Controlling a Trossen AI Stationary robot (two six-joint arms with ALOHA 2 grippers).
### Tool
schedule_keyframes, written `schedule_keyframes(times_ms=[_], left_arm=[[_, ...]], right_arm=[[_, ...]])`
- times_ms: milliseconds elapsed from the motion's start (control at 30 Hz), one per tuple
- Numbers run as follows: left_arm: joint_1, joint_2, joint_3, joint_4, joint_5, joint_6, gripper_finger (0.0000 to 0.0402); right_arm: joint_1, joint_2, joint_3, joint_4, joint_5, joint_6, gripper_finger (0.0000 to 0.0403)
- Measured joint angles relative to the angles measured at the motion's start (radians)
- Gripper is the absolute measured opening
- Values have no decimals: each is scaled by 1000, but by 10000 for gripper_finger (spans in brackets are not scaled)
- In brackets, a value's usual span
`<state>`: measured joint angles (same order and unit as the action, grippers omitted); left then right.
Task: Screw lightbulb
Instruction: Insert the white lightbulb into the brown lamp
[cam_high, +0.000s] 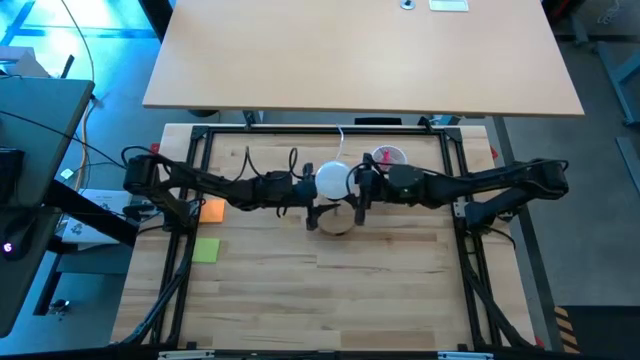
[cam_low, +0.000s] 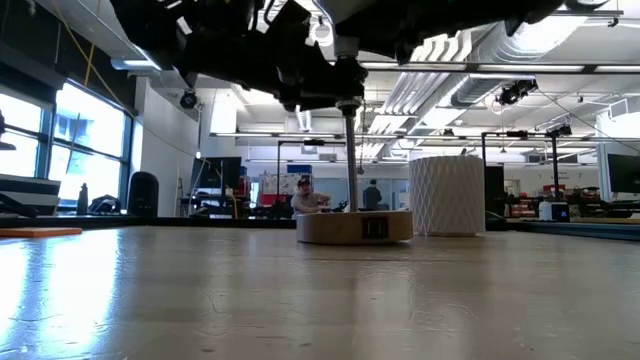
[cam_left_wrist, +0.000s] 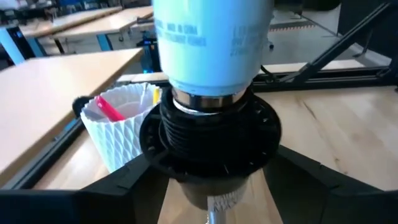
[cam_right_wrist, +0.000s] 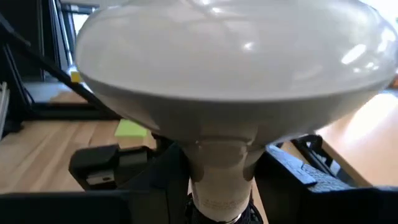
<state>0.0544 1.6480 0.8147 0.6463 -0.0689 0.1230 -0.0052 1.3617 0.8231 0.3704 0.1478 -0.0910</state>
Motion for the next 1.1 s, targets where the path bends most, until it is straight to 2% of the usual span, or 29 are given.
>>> schedule_keyframes(times_ms=[167,367,533,667,967,1100], left_arm=[[1,21,-1,47,1,41,224],[1,24,-2,57,-2,46,166],[0,25,-2,67,0,46,161],[-14,25,-2,71,-51,44,161],[-56,25,-2,85,-215,7,161],[-59,31,-2,100,-250,-28,161]], right_arm=[[-15,0,50,-102,-8,4,145],[-33,-1,52,-128,-32,42,144],[-33,-1,52,-139,-26,49,142],[-27,-2,37,-122,5,66,142],[31,-1,-63,50,201,163,142],[35,11,-66,71,230,197,142]])
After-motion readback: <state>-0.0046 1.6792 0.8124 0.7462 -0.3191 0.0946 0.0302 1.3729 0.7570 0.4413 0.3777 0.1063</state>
